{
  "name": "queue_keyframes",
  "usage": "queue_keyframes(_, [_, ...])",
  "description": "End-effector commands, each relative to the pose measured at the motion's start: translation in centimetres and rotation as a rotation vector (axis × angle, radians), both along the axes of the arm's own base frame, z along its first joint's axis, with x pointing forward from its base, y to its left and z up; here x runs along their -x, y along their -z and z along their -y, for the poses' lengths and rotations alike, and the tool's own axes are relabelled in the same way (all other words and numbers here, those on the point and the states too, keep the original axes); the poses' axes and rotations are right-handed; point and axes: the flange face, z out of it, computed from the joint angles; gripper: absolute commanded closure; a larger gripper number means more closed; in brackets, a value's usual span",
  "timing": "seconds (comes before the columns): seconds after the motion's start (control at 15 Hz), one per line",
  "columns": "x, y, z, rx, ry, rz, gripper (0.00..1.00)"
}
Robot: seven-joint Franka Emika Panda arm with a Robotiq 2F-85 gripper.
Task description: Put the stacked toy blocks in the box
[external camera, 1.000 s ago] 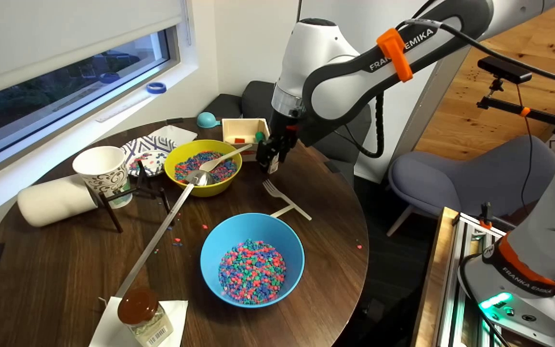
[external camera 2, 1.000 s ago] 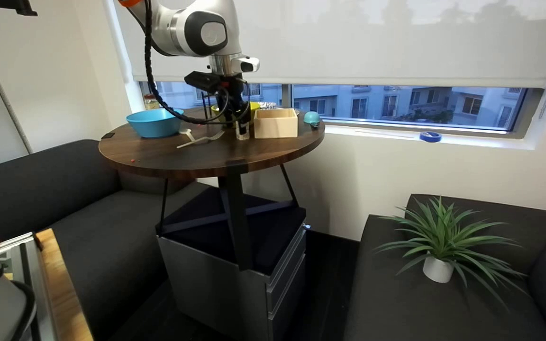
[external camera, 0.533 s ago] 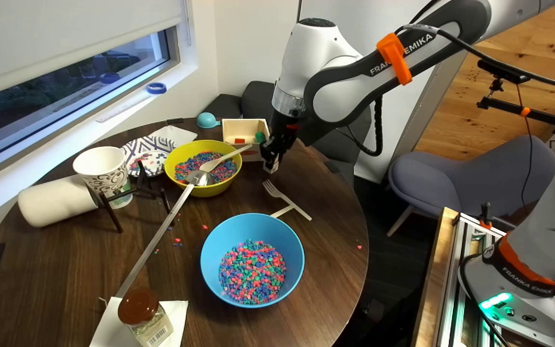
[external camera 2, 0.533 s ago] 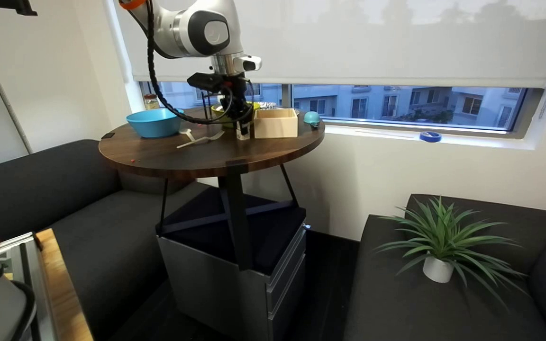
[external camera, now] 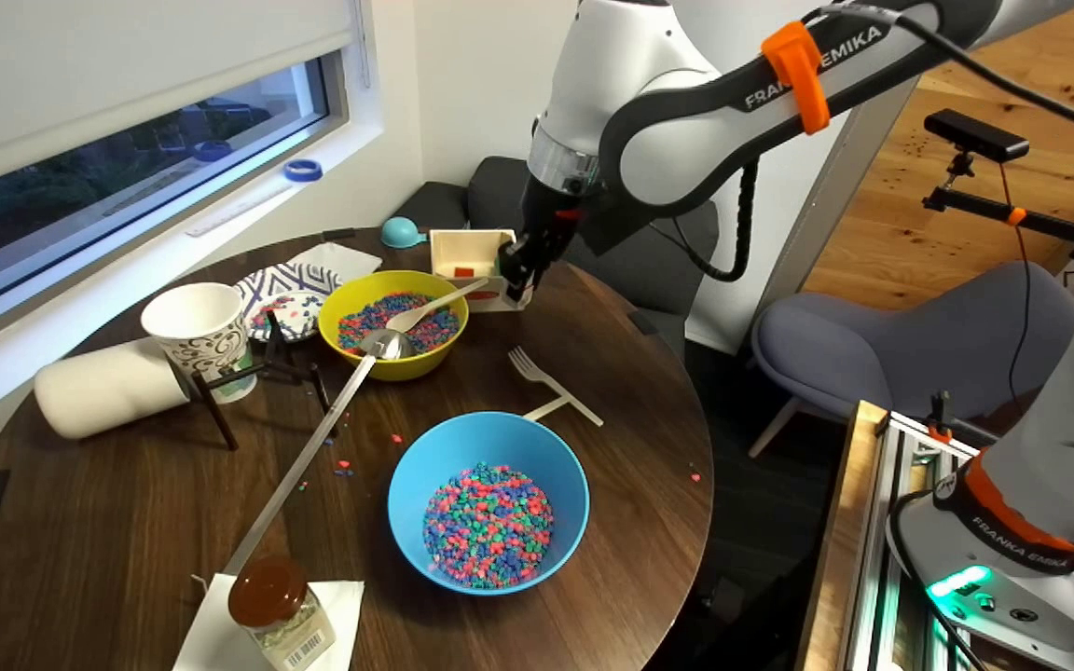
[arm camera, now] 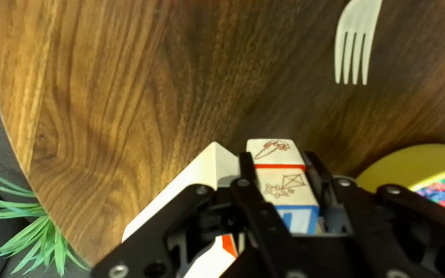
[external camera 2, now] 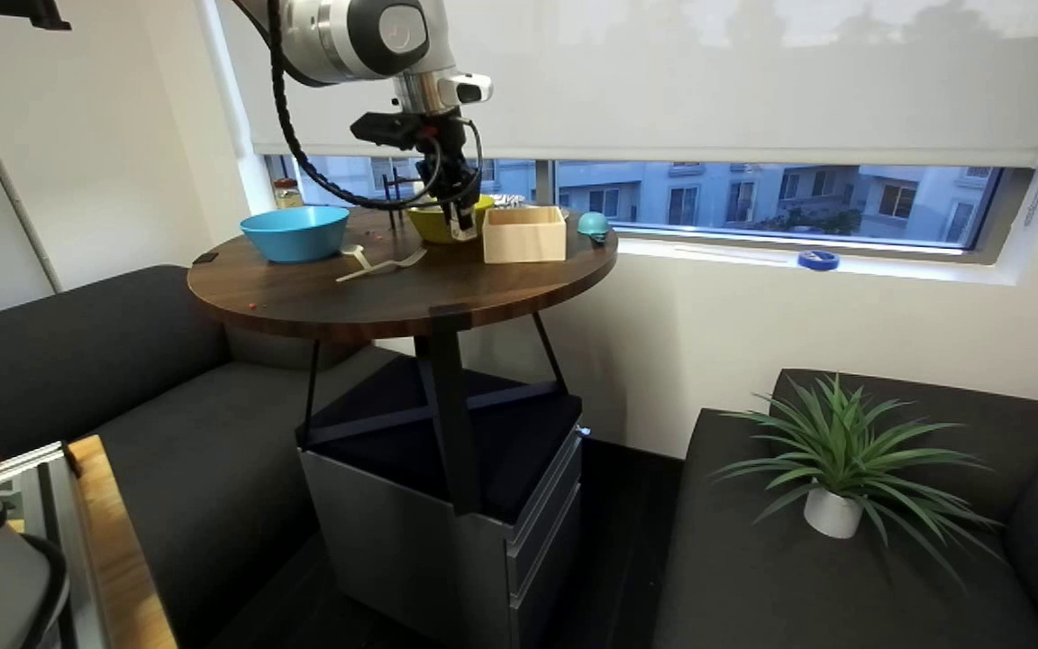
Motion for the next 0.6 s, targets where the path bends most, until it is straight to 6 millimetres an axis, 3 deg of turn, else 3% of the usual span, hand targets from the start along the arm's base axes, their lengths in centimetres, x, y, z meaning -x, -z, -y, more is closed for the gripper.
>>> queue_keyframes(0.0, [0.5, -4.2, 0.7, -0.006, 0.006, 0.014, 0.9])
queue_keyframes(0.27, [-0.9, -5.5, 2.6, -0.006, 0.04, 0.08, 0.9])
queue_keyframes(0.53, [-3.3, -4.1, 4.0, -0.009, 0.05, 0.066, 0.9])
